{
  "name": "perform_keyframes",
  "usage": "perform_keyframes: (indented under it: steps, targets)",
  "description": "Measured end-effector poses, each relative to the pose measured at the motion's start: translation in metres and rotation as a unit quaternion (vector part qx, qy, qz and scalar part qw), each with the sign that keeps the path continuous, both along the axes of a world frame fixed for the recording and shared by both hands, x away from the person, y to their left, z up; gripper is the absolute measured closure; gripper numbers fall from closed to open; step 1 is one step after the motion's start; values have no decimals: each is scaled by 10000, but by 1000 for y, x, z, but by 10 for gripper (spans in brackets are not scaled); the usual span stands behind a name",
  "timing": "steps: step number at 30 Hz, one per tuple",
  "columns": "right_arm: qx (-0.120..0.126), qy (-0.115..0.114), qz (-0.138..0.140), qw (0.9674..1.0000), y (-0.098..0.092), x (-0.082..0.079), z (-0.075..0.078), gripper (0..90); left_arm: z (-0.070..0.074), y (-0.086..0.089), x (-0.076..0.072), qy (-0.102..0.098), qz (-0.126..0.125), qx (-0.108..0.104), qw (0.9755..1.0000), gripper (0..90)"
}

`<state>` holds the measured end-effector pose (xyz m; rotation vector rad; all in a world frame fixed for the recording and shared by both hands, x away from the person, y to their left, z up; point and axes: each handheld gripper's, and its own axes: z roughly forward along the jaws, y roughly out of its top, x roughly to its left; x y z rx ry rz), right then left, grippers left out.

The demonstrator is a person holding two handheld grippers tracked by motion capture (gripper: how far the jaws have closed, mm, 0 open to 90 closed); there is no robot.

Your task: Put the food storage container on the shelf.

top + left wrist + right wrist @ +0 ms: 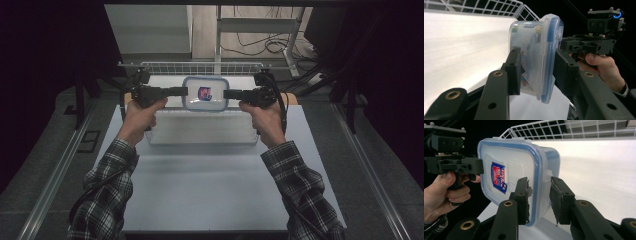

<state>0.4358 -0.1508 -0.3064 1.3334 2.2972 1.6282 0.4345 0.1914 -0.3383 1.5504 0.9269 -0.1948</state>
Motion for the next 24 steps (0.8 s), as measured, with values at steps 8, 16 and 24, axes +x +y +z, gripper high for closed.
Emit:
perform_keyframes:
  steps: [8,16,24]
  targets:
    - [-138,23,-172,9998,5,15,0,680,-7,-1,14,75,106,4,9999,597]
    - [-87,43,-152,9998,6,21,-4,687,-16,-1,20,175,232,19,9996,577]
    - [-129,76,-203,9997,10,28,-9,635,-14,-4,22,252,460,174,9985,557]
